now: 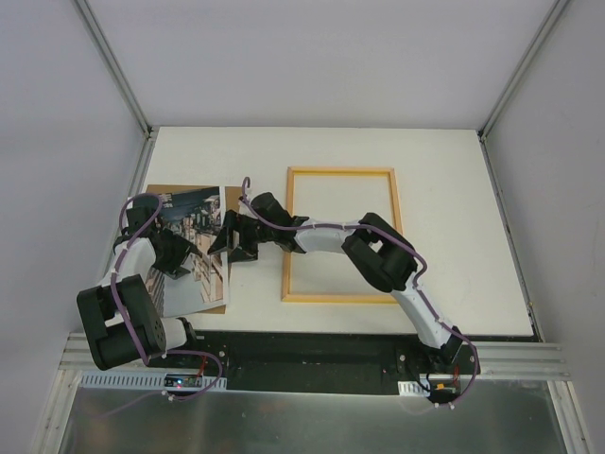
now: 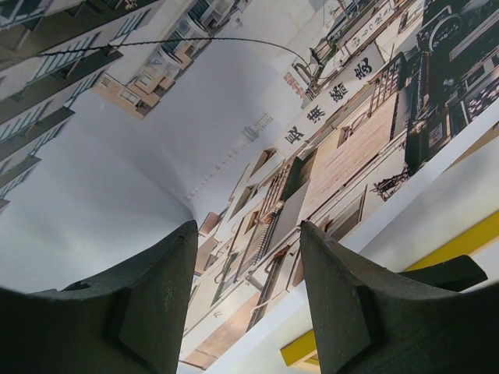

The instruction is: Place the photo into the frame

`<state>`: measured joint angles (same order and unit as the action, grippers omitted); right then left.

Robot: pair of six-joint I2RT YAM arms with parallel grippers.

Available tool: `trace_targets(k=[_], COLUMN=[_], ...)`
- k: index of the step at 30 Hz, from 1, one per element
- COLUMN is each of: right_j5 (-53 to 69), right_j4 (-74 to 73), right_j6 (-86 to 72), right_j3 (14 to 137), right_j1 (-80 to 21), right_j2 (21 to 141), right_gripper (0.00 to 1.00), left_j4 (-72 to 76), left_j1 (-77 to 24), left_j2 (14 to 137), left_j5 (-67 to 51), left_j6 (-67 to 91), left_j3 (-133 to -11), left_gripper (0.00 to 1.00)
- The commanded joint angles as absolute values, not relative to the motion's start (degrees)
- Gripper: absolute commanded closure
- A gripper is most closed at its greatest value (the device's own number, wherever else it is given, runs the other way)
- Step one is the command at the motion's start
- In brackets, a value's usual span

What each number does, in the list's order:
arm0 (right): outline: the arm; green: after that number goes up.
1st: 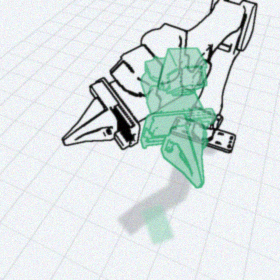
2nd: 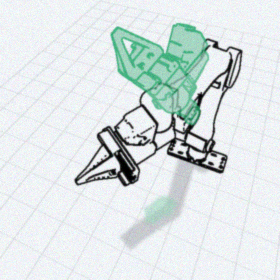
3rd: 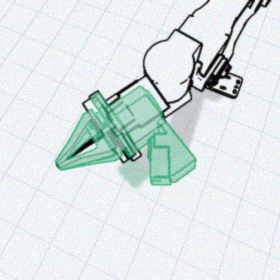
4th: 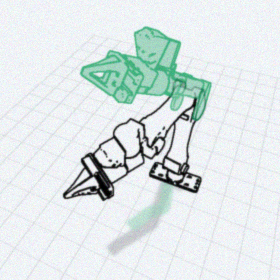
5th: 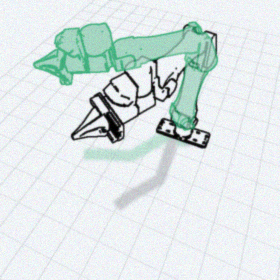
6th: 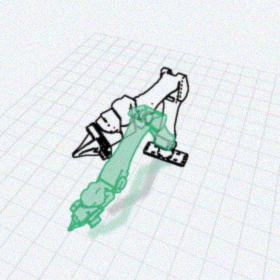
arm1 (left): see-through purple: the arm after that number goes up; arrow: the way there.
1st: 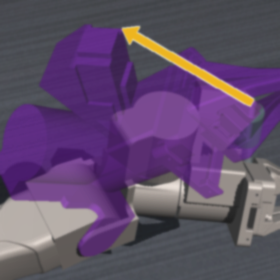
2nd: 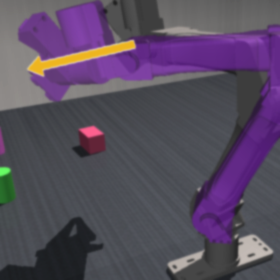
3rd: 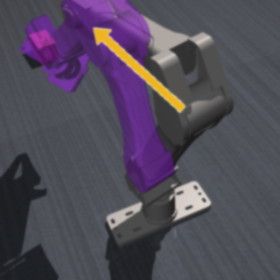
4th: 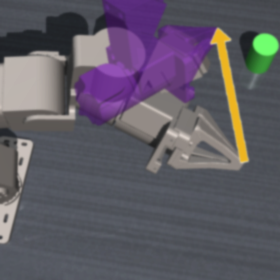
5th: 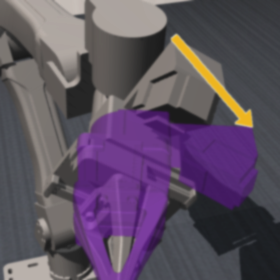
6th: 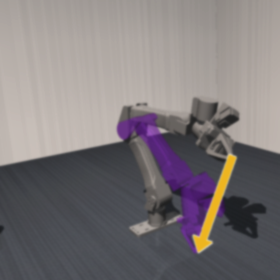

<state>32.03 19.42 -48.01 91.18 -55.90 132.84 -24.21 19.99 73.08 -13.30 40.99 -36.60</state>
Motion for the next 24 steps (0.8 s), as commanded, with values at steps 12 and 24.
trace_targets(k=[12,24], right_j5=[34.1,33.7], right_j4=[34.9,36.3], right_j6=[-59.8,-61.6], right_j3=[94.1,95.4], right_j1=[-56.0,-55.9], right_j2=[138.8,141.2], right_gripper=[0.23,0.51], left_j4=[-23.4,-22.9], left_j1=[20.7,20.7], left_j2=[74.5,74.4], left_j5=[-15.6,-16.5], left_j6=[41.0,40.9], left_j3=[-35.7,-35.4], left_gripper=[0.46,0.46])
